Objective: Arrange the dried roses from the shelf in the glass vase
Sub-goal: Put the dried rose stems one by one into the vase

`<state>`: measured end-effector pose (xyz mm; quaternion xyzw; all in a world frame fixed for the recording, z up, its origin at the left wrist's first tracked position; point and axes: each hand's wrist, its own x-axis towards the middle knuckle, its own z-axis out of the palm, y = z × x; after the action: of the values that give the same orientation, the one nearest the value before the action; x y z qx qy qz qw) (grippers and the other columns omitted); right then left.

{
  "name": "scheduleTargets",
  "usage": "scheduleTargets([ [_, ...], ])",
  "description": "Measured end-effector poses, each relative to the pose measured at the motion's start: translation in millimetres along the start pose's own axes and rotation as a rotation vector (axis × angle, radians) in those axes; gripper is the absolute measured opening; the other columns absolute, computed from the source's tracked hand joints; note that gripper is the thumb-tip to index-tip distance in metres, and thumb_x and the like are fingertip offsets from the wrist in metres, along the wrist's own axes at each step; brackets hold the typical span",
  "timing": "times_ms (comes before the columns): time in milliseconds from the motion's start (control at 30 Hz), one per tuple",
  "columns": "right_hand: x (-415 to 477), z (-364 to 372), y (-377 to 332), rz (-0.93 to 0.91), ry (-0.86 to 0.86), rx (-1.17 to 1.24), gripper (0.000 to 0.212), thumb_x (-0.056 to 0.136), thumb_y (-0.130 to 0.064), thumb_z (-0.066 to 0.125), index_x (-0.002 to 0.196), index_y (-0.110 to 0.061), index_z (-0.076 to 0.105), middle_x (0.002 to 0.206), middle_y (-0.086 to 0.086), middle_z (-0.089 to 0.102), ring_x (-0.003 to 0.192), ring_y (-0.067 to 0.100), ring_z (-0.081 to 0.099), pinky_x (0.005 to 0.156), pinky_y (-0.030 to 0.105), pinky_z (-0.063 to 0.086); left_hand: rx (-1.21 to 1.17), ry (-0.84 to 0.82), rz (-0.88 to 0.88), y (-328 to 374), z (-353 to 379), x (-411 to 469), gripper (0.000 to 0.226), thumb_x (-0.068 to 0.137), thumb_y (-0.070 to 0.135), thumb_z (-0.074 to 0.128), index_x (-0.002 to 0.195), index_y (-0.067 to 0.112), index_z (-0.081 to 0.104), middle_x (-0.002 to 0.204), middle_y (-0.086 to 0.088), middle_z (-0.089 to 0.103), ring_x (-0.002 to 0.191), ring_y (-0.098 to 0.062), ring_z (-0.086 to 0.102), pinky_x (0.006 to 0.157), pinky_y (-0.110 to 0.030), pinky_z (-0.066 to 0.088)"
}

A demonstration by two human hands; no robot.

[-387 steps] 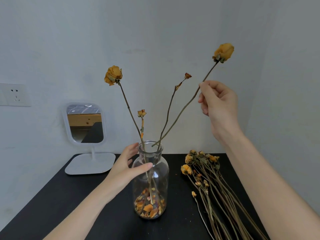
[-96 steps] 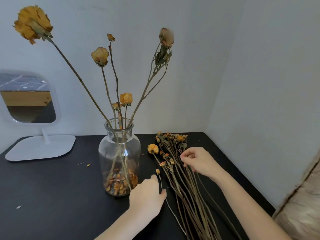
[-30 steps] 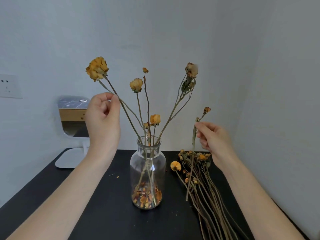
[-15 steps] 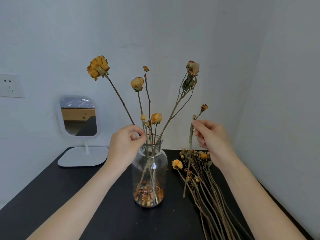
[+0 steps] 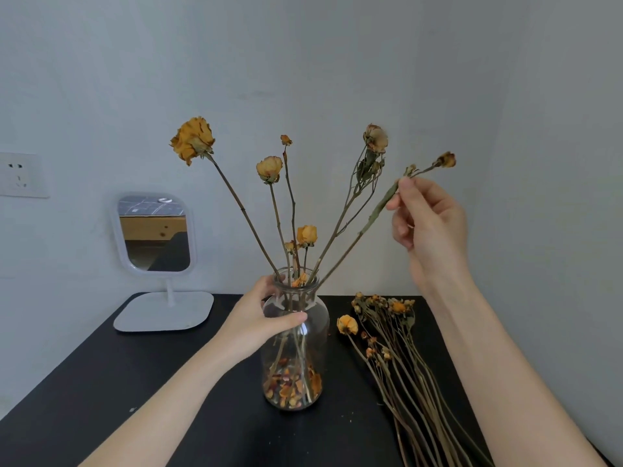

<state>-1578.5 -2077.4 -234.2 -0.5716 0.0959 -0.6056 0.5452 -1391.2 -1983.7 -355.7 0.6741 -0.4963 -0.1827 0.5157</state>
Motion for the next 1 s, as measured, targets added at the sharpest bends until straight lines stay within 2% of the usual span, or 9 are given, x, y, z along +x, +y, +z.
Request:
scheduleTargets([
  [100, 4.1, 6.2, -2.5, -0.039, 0.033, 0.050, 0.015, 0.094, -0.016, 0.052, 0.080, -0.016, 0.056, 0.055, -0.008, 0.058, 0.041, 0.006, 0.038, 0.037, 0.015, 0.029, -0.066, -0.023, -0.022, 3.5, 1.8, 5.5, 0.044, 0.066, 0.042, 0.078, 0.097, 0.049, 0.047, 0.098, 0.032, 0.055, 0.090, 0.013, 0.050, 0.067, -0.007, 0.036],
  [200, 6.0, 11.7, 0.1, -0.069, 0.035, 0.067, 0.016, 0.096, -0.015, 0.049, 0.080, -0.018, 0.052, 0.055, -0.008, 0.057, 0.041, 0.006, 0.037, 0.037, 0.015, 0.028, -0.109, -0.006, -0.023, 4.4, 4.5, 5.8, 0.045, 0.065, 0.043, 0.078, 0.098, 0.047, 0.048, 0.102, 0.028, 0.055, 0.096, 0.008, 0.051, 0.070, -0.010, 0.036],
  [400, 5.8, 17.7, 15.2, -0.066, -0.002, -0.015, 0.016, 0.096, -0.015, 0.048, 0.082, -0.020, 0.051, 0.056, -0.010, 0.057, 0.041, 0.005, 0.037, 0.037, 0.014, 0.028, -0.097, 0.034, 0.015, 2.9, 12.0, 0.7, 0.045, 0.067, 0.043, 0.076, 0.099, 0.047, 0.046, 0.105, 0.028, 0.055, 0.099, 0.009, 0.049, 0.074, -0.009, 0.036],
  [633, -1.4, 21.9, 41.0, 0.069, -0.150, -0.332, 0.007, 0.091, -0.017, 0.057, 0.086, -0.018, 0.061, 0.066, -0.004, 0.063, 0.045, 0.002, 0.045, 0.041, 0.011, 0.035, -0.101, 0.045, 0.023, -1.7, 14.9, -0.4, 0.046, 0.066, 0.048, 0.075, 0.101, 0.050, 0.046, 0.107, 0.029, 0.055, 0.102, 0.009, 0.050, 0.077, -0.010, 0.037],
  [767, -5.8, 27.9, 53.8, 0.074, -0.260, -0.592, 0.007, 0.086, -0.021, 0.064, 0.080, -0.021, 0.067, 0.067, -0.001, 0.061, 0.054, -0.001, 0.051, 0.057, 0.011, 0.038, -0.127, 0.052, 0.037, -1.3, 15.6, -1.0, 0.052, 0.055, 0.060, 0.072, 0.100, 0.053, 0.047, 0.105, 0.032, 0.057, 0.100, 0.014, 0.051, 0.074, -0.009, 0.038],
  [867, -10.3, 29.3, 61.7, 0.074, -0.285, -0.749, 0.007, 0.084, -0.024, 0.066, 0.077, -0.025, 0.066, 0.064, -0.002, 0.060, 0.062, 0.007, 0.054, 0.061, 0.013, 0.040, -0.129, 0.051, 0.049, -1.3, 16.8, -0.1, 0.057, 0.051, 0.065, 0.069, 0.102, 0.053, 0.045, 0.111, 0.028, 0.056, 0.105, 0.008, 0.051, 0.078, -0.010, 0.037],
  [1000, -16.6, 24.7, 69.9, 0.083, -0.273, -0.862, 0.006, 0.084, -0.028, 0.066, 0.079, -0.025, 0.067, 0.059, -0.007, 0.056, 0.060, 0.007, 0.054, 0.059, 0.014, 0.042, -0.124, 0.049, 0.061, -2.5, 17.6, 0.6, 0.058, 0.053, 0.063, 0.068, 0.104, 0.052, 0.043, 0.117, 0.024, 0.054, 0.111, 0.000, 0.050, 0.087, -0.016, 0.038],
])
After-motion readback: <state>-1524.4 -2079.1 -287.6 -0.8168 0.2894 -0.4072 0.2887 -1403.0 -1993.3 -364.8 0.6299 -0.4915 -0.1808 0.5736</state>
